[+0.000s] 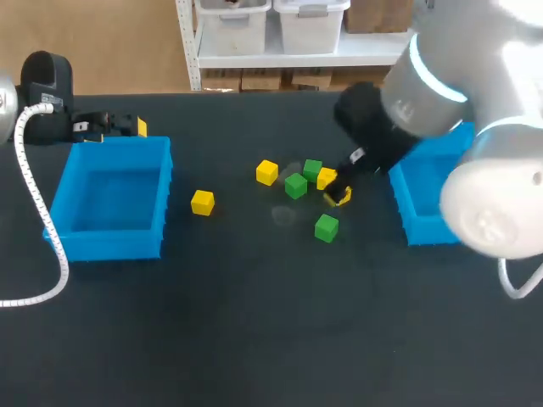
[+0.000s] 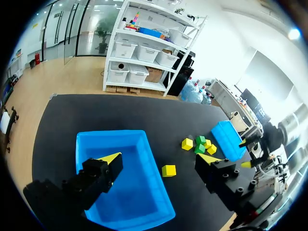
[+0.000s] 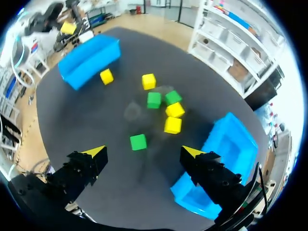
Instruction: Put the green cubes in the right bin and the yellow cubes in the left bin.
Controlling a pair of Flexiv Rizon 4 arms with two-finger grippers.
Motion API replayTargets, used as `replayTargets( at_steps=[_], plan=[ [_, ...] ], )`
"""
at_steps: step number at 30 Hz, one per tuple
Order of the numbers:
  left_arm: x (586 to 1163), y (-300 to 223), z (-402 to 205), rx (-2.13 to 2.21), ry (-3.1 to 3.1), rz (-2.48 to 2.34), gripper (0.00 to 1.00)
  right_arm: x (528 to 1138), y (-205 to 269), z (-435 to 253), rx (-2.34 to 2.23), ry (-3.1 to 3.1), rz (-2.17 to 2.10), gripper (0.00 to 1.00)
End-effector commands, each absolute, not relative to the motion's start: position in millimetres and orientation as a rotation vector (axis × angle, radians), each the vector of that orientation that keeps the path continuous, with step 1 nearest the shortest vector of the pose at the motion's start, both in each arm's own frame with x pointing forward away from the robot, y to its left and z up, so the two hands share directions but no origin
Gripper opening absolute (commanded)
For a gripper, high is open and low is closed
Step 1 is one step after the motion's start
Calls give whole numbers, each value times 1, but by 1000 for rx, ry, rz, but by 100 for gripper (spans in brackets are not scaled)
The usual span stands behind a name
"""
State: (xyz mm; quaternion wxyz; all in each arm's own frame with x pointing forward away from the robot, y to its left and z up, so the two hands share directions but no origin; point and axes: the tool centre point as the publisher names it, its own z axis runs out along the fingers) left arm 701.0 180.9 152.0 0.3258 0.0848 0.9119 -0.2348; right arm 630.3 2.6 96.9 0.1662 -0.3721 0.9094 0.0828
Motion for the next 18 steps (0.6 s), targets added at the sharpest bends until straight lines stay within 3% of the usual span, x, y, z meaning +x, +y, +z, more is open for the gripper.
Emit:
replayTargets(
  at_steps=[1,18],
  plan=[
    [700,183,150,227,2380,-628,100,634,17,72,-1106,2603,247,100],
    [700,183,150,227,2380,-628,100,642,26,11,-1171,2684,167,100]
  ],
)
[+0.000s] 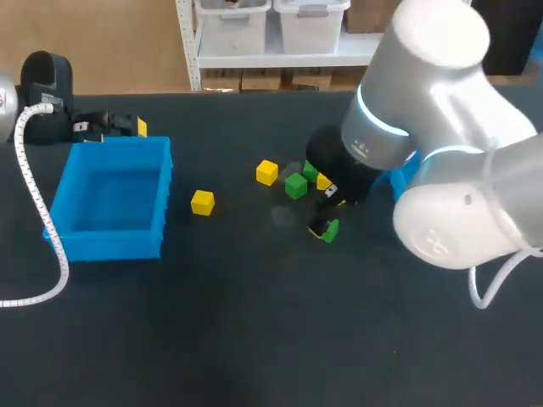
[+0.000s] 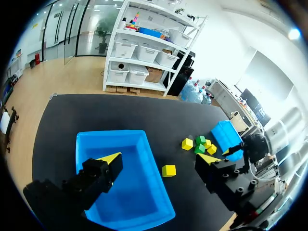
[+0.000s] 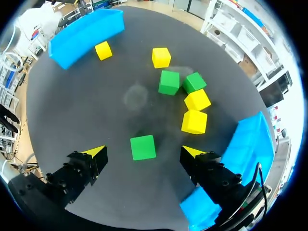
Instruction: Put the green cubes in the right bin and the yellow cubes in the left bin.
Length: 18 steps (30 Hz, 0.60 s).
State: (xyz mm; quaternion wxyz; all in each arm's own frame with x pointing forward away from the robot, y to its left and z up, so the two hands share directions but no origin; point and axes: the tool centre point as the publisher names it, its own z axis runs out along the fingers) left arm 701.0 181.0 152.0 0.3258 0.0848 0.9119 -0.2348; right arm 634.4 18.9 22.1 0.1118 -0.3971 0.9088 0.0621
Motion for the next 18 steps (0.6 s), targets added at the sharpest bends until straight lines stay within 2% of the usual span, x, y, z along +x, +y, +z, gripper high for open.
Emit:
replayTargets(
  at_steps=[1,10,11,12,15,17,18],
  plan=[
    [700,183,150,227,2380,-628,100,642,25,9,-1173,2687,163,100],
    [700,183,150,227,2380,-628,100,640,22,-8,-1184,2713,132,100],
    [700,183,150,227,2380,-628,100,640,22,-10,-1182,2716,126,66],
    [700,183,150,227,2380,-628,100,641,21,-11,-1182,2717,123,49],
    [700,183,150,227,2380,-628,100,641,21,-13,-1180,2714,83,23],
    [700,183,150,227,2380,-628,100,642,20,-12,-1178,2706,43,0],
    [700,183,150,227,2380,-628,100,642,20,-12,-1175,2708,39,0]
  ],
)
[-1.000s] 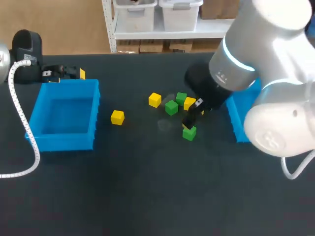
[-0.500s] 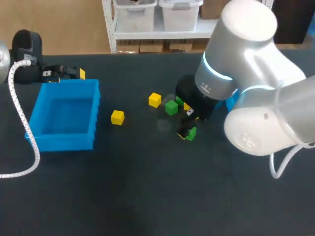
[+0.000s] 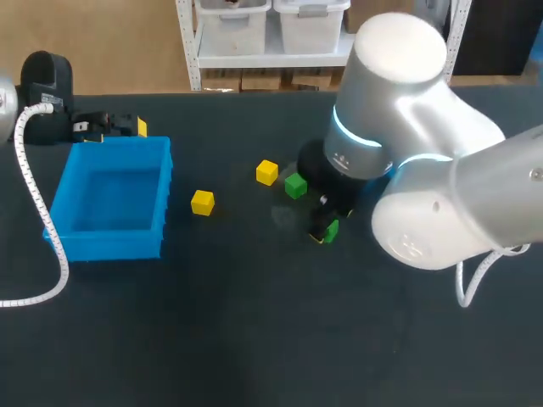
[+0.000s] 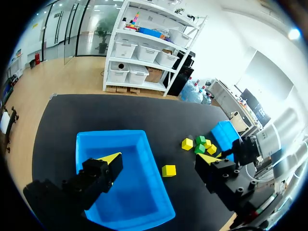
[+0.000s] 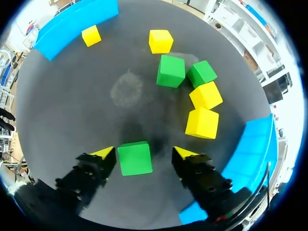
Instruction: Put the green cubes in the right bin and the yellow cubes in the left bin.
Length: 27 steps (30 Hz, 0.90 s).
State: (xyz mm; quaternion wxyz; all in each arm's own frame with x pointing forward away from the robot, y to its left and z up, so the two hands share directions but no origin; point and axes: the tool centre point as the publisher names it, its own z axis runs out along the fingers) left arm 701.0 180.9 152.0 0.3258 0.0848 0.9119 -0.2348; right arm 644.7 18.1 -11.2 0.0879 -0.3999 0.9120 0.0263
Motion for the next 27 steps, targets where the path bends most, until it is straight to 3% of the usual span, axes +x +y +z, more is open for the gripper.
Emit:
replayTargets(
  at_steps=[1,13,27],
  plan=[
    [700,183,150,227,2380,-628,100,643,19,-12,-1168,2710,35,0],
    [700,183,150,227,2380,-628,100,667,3,21,-1049,2672,-31,0],
    [700,183,150,227,2380,-628,100,731,-76,102,-581,2619,-47,0]
  ],
)
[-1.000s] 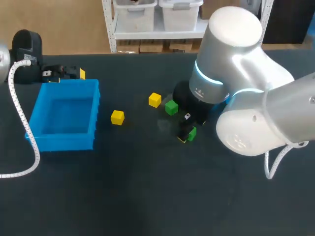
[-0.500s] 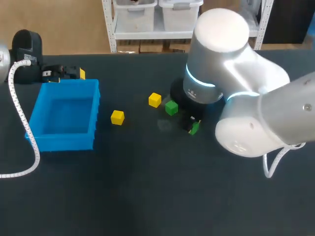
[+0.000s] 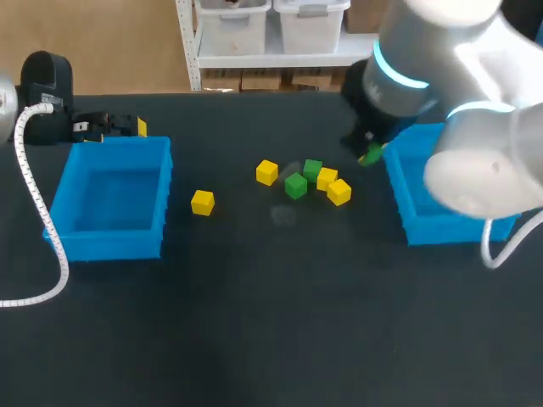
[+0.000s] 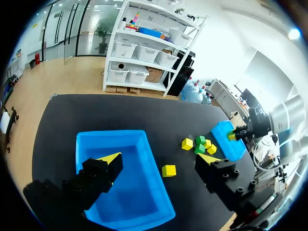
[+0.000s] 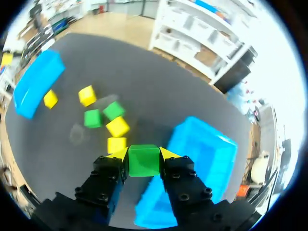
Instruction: Put the green cubes in the right bin and the yellow cubes in the left bin.
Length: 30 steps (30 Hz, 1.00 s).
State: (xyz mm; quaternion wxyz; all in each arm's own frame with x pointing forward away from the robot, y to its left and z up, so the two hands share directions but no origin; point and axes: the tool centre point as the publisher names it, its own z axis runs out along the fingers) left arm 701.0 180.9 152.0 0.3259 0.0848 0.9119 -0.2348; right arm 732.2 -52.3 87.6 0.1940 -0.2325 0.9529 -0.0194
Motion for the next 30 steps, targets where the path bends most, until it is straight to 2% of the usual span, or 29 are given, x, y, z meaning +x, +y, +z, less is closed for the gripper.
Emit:
replayTargets(
  at_steps=[1,13,21,23,24,25,30],
  plan=[
    [700,183,150,227,2380,-628,100,734,-82,104,-550,2621,-52,0],
    [700,183,150,227,2380,-628,100,749,-142,74,-255,2734,-85,0],
    [700,183,150,227,2380,-628,100,745,-158,47,-211,2806,-92,0],
    [700,183,150,227,2380,-628,100,746,-160,50,-210,2807,-97,32],
    [700,183,150,227,2380,-628,100,747,-160,53,-213,2803,-99,63],
    [700,183,150,227,2380,-628,100,748,-159,56,-224,2796,-100,100],
    [700,183,150,227,2380,-628,100,754,-147,74,-301,2751,-123,100]
  ],
)
